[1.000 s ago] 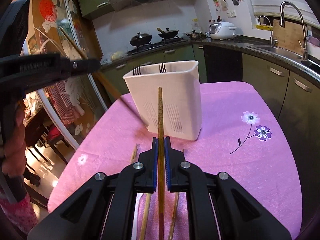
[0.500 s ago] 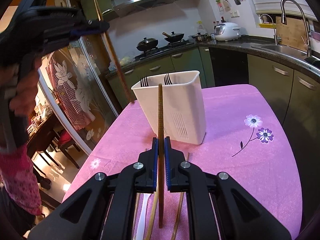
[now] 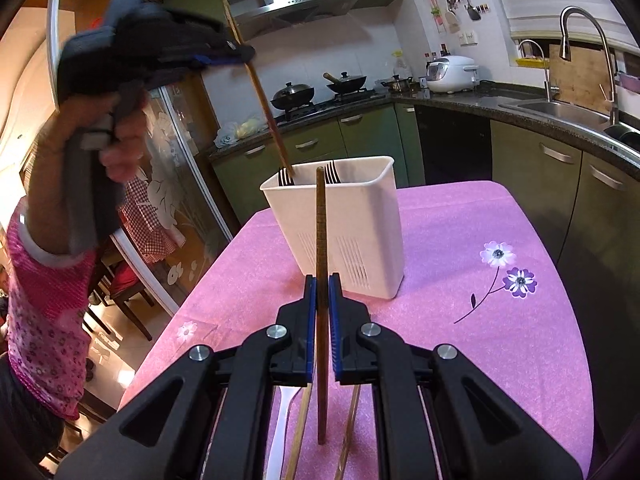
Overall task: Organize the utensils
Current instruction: 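Lift both chopsticks and drop them into the white caddy, then open both tools and return them toward the remaining utensils, then lower the open left tool around the clear plastic spoon handle, then close the left tool on the clear spoon while the right tool grasps the white spoon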
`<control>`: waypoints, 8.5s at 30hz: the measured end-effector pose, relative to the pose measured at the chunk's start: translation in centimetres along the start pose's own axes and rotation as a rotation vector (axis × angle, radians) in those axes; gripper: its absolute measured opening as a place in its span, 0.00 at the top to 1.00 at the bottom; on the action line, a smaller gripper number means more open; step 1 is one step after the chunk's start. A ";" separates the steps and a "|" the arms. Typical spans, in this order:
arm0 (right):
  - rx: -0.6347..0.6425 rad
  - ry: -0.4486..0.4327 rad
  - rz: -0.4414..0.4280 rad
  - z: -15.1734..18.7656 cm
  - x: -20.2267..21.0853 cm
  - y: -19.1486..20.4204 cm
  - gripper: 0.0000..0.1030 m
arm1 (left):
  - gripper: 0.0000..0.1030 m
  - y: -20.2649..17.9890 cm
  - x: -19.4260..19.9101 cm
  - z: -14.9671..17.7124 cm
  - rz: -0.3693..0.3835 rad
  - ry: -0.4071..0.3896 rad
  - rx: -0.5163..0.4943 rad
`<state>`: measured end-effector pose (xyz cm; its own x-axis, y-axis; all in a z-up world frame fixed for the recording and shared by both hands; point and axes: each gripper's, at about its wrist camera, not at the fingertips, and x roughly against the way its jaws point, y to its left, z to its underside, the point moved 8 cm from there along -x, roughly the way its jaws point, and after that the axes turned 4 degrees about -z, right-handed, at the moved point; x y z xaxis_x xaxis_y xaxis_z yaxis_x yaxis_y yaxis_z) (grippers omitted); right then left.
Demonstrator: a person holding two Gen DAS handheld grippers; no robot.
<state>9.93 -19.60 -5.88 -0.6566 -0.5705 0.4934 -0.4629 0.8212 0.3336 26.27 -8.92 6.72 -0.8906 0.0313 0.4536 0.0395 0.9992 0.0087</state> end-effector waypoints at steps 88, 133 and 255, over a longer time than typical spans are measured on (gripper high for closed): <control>0.116 0.227 0.095 8.7 -8.6 0.0 0.59 | 0.56 2.8 -0.9 30.4 -0.074 0.499 0.007; 0.023 0.130 0.130 5.7 -4.4 -3.5 0.53 | 0.38 0.5 0.0 28.6 0.008 0.444 0.006; 0.144 0.372 -0.023 8.4 -12.9 1.5 0.54 | 0.86 1.6 1.2 24.8 0.078 0.354 -0.081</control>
<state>12.65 -11.07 -18.46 -0.3967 -0.5249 0.7530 -0.5716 0.7832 0.2448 14.07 -6.61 -14.80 -0.6723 0.0818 0.7358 0.1494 0.9884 0.0265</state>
